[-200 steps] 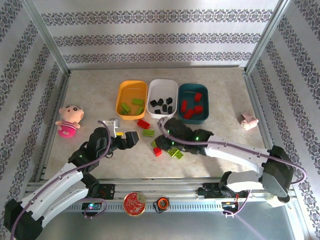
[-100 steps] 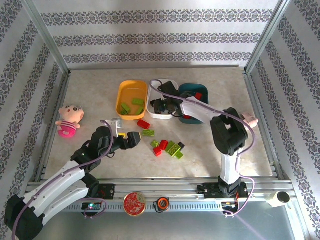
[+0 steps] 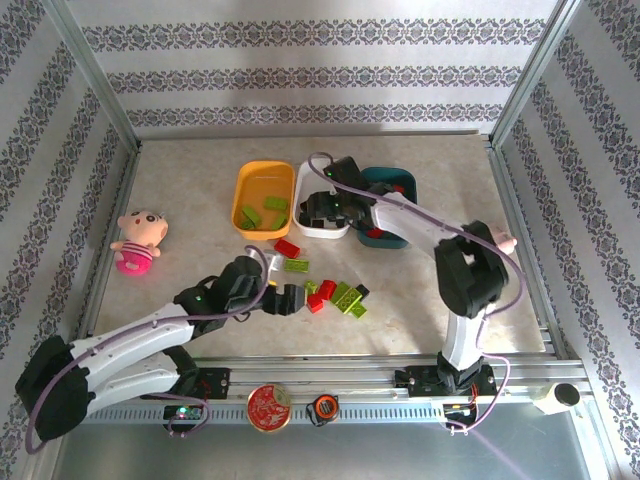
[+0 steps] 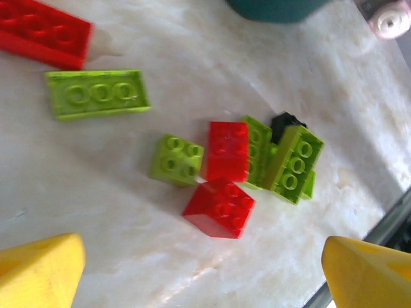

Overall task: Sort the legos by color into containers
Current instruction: Pick up the lego from the middle-left of the table.

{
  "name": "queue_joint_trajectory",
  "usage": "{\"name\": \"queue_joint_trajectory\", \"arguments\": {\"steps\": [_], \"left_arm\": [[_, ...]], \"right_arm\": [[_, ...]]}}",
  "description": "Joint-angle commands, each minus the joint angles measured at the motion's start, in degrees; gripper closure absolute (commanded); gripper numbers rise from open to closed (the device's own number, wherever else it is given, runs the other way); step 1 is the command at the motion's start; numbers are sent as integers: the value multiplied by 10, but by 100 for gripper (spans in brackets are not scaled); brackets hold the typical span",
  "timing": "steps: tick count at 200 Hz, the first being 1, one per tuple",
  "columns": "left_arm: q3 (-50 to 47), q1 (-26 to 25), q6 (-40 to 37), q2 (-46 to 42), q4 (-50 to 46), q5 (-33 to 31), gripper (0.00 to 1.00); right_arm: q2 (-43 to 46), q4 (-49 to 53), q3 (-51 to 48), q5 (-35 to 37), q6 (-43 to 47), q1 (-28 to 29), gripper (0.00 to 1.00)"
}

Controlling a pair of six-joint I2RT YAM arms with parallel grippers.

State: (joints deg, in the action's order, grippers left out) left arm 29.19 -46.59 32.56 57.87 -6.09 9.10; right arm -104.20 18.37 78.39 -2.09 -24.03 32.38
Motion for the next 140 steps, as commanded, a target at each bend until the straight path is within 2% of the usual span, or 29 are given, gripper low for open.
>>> {"name": "queue_joint_trajectory", "arguments": {"steps": [1,28,41,76,140], "left_arm": [[35,-49,-62,42,-25,-55,9],[65,-88,-87,124,-34,-68,18],[77,-100,-99,161,-32,-76,18],[112,-105,-120,236,-24,-91,19],[171,-104,-159,320,-42,-107,35]], "right_arm": [[70,-28,-60,-4,-8,0,29],[139,-48,-145,-5,-18,0,28],[170,-58,-182,-8,-24,1,27],[243,-70,-254,-14,-37,1,25],[341,-69,-327,0,-48,0,23]]}}
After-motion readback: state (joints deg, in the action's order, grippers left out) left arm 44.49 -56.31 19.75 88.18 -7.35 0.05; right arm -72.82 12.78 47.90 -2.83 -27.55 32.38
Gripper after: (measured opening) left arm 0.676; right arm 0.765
